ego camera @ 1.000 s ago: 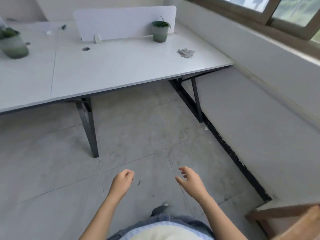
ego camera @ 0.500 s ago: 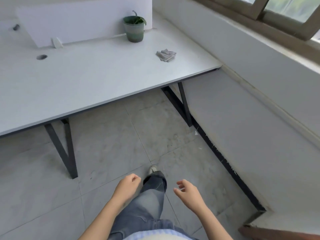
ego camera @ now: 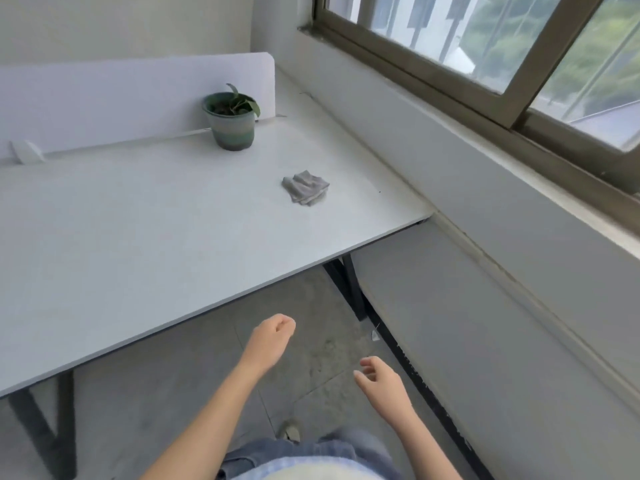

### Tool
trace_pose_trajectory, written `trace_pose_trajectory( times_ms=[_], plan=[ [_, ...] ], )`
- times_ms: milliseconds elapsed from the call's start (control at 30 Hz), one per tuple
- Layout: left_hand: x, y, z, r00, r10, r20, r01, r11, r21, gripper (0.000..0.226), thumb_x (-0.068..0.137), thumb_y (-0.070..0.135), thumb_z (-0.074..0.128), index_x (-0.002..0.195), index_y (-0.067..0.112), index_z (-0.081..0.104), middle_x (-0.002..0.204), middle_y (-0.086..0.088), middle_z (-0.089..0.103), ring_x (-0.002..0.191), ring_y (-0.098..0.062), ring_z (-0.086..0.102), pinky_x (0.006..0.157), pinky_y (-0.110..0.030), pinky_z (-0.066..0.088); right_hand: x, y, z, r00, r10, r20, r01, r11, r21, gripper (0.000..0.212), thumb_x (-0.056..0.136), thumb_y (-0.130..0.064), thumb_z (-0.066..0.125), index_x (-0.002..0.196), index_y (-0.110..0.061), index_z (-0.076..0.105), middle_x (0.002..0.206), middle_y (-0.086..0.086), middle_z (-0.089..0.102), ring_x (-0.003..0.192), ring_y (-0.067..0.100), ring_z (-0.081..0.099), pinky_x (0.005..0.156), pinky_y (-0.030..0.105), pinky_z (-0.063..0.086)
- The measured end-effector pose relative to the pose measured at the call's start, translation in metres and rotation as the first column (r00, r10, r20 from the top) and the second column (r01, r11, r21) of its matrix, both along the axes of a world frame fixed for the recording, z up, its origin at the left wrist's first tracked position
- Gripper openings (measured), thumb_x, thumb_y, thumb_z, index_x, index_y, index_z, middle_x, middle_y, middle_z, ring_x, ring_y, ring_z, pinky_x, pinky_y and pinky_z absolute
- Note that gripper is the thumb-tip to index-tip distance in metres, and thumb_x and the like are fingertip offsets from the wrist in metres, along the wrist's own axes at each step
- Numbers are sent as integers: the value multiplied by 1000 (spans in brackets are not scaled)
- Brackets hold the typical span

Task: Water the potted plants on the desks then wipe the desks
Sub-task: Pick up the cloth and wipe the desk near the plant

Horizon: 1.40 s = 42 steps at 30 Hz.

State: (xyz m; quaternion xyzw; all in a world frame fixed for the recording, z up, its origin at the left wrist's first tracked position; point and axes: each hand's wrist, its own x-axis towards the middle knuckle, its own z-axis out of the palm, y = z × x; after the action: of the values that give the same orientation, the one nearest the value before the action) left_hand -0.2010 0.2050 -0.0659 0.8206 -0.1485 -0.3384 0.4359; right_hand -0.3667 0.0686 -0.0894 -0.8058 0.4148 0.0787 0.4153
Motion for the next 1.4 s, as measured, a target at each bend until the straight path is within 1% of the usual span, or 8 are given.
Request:
trace_pose_trajectory(
  times_ms=[200,500,667,833,1033,1233,1300,1400],
  plan=[
    [45,-19,-25,989,121,-85,-113,989,90,24,92,17,45,71,22,56,80,1,61,74,-17,57,65,-21,39,62,-43,-14,998,59,-34,-58,998,37,30,87,-24,54,114,-11,56,106,3,62,99,15,57,89,26,43],
    [154,-109,0,914,405,-5,-405,914,-4,17,93,18,44,86,16,60,91,-2,63,83,-17,59,69,-21,41,240,-161,20,918,322,233,-318,946,-55,30,91,-20,49,120,-14,54,119,-2,59,98,9,53,83,19,39],
    [187,-143,7,826,555,96,-561,825,65,15,94,19,44,91,20,59,96,1,61,93,-17,55,72,-23,41,320,-205,23,801,571,179,-509,807,-300,33,88,-19,54,120,-12,55,120,1,59,111,20,53,86,26,43],
    [204,-144,-5,752,596,282,-657,716,237,29,94,15,45,118,7,59,123,-5,59,116,-20,50,95,-28,38,375,-220,3,602,797,36,-565,457,-687,49,39,-12,83,84,-14,63,85,8,69,83,28,59,58,33,52],
    [247,-145,-18,724,565,396,-687,644,336,30,93,13,46,119,4,58,126,-9,58,121,-26,45,98,-31,35,420,-232,-13,596,795,-115,-666,409,-624,62,41,-23,80,96,-20,51,100,13,66,104,31,50,74,45,51],
    [298,-140,-28,729,396,558,-661,620,424,35,83,13,53,113,-1,62,120,-22,60,115,-43,50,91,-50,41,483,-252,-7,539,825,-169,-715,342,-610,47,40,-20,82,82,-13,65,69,5,66,65,30,64,52,32,47],
    [311,-132,-34,736,383,558,-662,580,475,39,80,10,63,117,-3,59,123,-28,56,117,-47,49,89,-56,42,517,-260,2,598,792,-124,-702,442,-557,29,63,-14,70,90,-8,63,80,9,66,74,33,60,58,33,41],
    [323,-123,-46,759,394,519,-649,533,543,42,81,18,59,117,-3,59,123,-32,55,115,-50,50,87,-59,43,575,-272,23,840,539,65,-503,817,-283,17,80,-24,55,91,-10,56,76,8,60,71,31,58,61,32,41]
  ],
)
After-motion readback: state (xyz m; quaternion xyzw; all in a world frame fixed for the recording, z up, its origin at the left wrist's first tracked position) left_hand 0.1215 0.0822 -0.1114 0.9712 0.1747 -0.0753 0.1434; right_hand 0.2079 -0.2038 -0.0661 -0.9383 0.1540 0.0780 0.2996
